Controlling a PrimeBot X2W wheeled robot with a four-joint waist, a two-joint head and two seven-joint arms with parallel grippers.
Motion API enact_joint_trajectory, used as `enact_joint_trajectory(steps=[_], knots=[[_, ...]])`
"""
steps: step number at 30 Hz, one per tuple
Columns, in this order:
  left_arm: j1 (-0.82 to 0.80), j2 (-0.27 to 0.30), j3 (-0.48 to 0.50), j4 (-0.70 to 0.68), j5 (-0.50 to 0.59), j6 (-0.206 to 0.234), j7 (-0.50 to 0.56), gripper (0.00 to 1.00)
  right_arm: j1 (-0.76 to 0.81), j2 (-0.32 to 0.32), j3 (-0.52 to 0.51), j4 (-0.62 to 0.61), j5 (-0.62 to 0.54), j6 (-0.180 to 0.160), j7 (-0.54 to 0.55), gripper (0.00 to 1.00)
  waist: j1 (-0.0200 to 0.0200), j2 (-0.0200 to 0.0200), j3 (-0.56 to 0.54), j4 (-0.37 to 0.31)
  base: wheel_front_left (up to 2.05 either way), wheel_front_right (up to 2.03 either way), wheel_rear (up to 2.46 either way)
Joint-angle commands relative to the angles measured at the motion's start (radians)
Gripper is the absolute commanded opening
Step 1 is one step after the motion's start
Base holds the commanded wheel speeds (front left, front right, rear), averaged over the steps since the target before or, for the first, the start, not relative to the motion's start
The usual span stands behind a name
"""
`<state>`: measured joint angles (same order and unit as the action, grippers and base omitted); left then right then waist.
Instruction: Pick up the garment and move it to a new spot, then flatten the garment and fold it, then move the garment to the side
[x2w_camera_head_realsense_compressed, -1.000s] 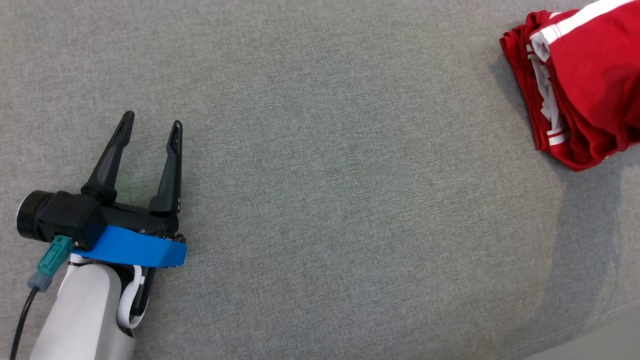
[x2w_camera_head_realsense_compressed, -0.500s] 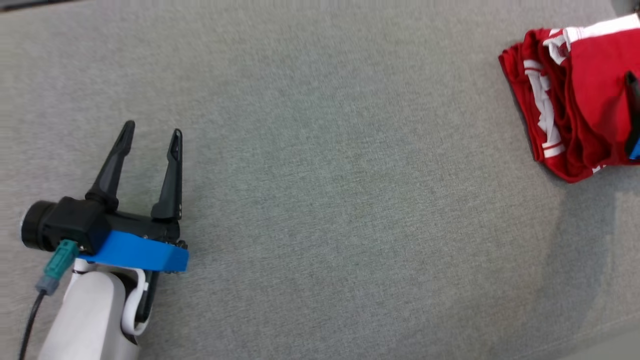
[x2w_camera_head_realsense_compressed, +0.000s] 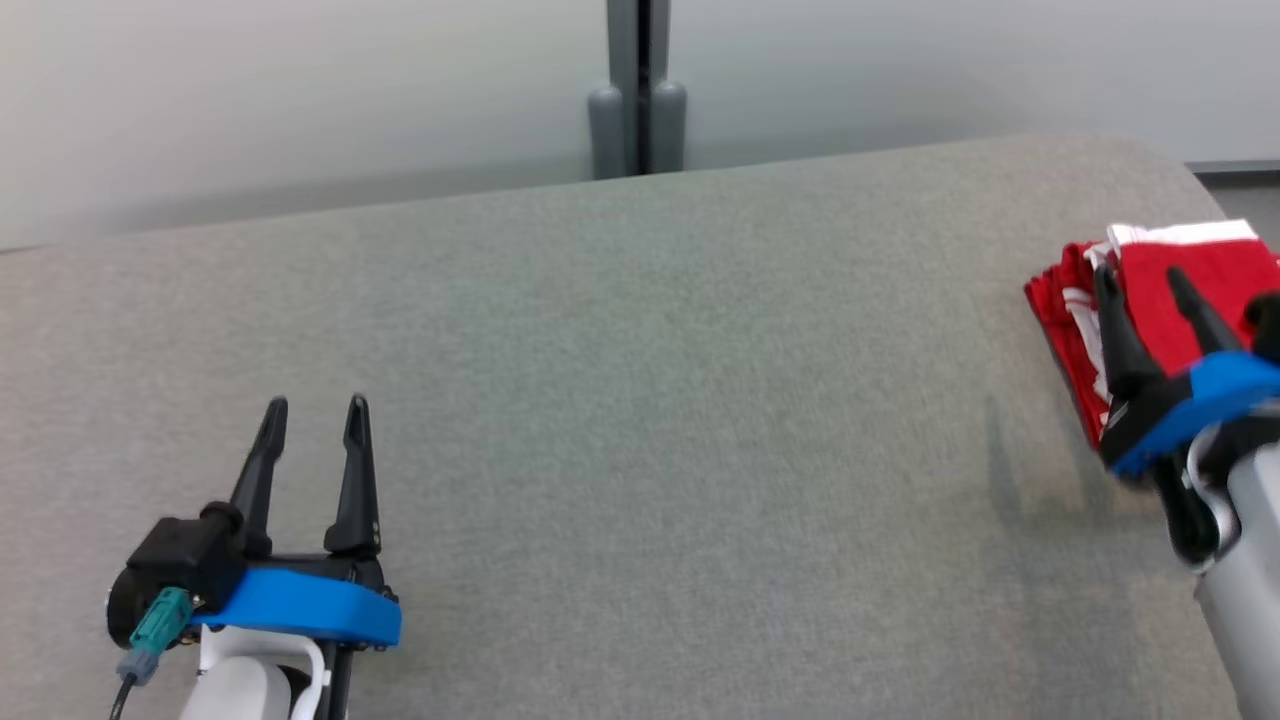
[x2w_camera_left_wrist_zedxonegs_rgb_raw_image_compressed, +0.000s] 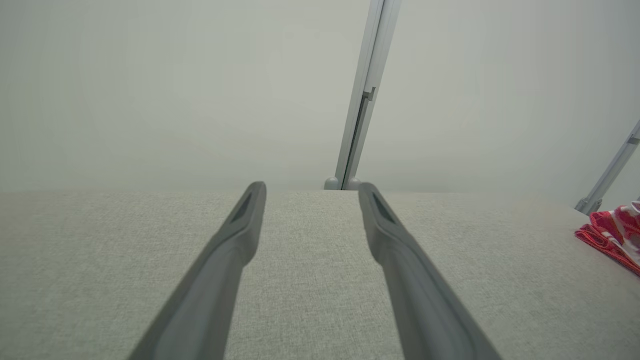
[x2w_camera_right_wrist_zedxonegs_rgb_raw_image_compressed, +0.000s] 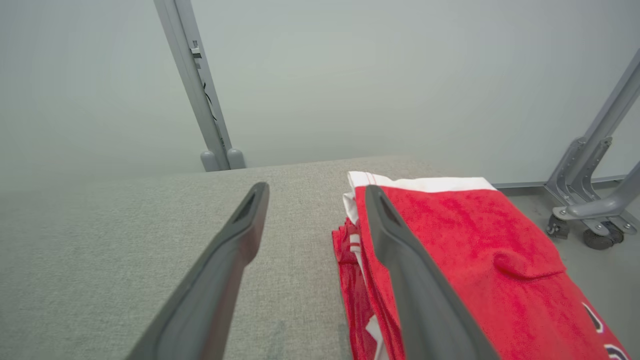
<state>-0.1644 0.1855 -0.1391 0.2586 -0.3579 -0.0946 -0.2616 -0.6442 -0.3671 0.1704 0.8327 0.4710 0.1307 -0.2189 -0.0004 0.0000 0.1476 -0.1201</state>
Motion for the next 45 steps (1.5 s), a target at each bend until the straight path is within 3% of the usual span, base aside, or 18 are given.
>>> enact_joint_trajectory(steps=[1,9,20,31,45], knots=[[0.01,-0.006,0.005,-0.002,0.001,0.0,-0.003,1.0,0.034,-0.003,0.0,-0.025,0.006,0.0,-0.006,1.0,0.0004,0.0,-0.014,0.006,0.0,0.0,0.0],[0.084,-0.042,0.056,-0.002,0.021,-0.009,-0.004,1.0,0.303,0.028,-0.073,-0.33,-0.026,0.0,0.036,1.0,0.0004,0.0,-0.087,0.075,0.0,0.0,0.0],[0.121,-0.061,0.079,0.044,0.044,-0.028,-0.004,1.0,0.58,0.181,-0.252,-0.643,-0.195,0.0,0.089,1.0,0.0004,0.0,-0.126,0.12,0.0,0.0,0.0],[0.14,-0.066,0.092,0.086,0.055,-0.034,-0.004,1.0,0.68,0.278,-0.265,-0.749,-0.271,0.0,0.155,1.0,0.0004,0.0,-0.161,0.095,0.0,0.0,0.0],[0.133,-0.055,0.086,0.116,0.05,-0.038,-0.004,1.0,0.662,0.271,-0.227,-0.705,-0.242,0.0,0.141,1.0,0.0004,0.0,-0.171,0.1,0.0,0.0,0.0]])
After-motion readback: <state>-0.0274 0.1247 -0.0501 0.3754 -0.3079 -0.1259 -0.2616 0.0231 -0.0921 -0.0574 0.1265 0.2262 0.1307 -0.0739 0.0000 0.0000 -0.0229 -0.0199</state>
